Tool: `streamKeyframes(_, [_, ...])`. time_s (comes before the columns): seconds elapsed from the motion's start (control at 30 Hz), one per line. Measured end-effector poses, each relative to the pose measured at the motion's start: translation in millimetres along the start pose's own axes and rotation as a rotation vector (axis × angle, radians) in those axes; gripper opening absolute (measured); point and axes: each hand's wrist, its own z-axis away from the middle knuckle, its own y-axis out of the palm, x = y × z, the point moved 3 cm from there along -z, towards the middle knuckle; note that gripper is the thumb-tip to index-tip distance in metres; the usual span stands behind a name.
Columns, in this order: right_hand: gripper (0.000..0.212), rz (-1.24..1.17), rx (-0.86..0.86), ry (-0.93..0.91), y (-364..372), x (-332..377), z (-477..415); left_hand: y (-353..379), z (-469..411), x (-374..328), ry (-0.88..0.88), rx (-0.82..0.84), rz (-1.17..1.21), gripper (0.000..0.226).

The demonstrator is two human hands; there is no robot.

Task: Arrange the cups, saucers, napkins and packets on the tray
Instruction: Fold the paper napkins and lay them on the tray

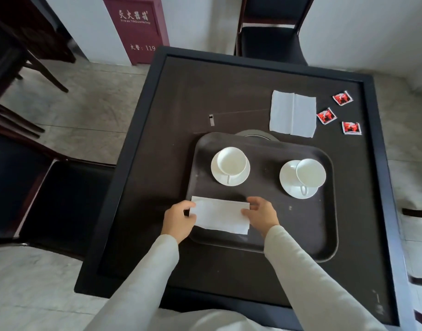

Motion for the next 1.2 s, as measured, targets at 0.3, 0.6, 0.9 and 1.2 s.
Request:
streamKeyframes(0.3, [0.043,0.239,0.003,-0.085,-7,4,4,4,10,-1,-0.016,-0.070,-0.105,0.032])
streamKeyframes(0.6, [0.039,0.450,-0.113,-0.335,-7,7,20,17,22,-20,0.141,-0.108,-0.397,0.031])
streamKeyframes(0.9, [0.061,0.906,0.162,-0.588,32,-14,34,64,14,-32,0.369,0.217,-0.896,0.071])
streamKeyframes(1.2, [0.068,0.891,0.173,-0.567,36,-23,26,71,14,-40,0.294,0.243,-0.924,0.072])
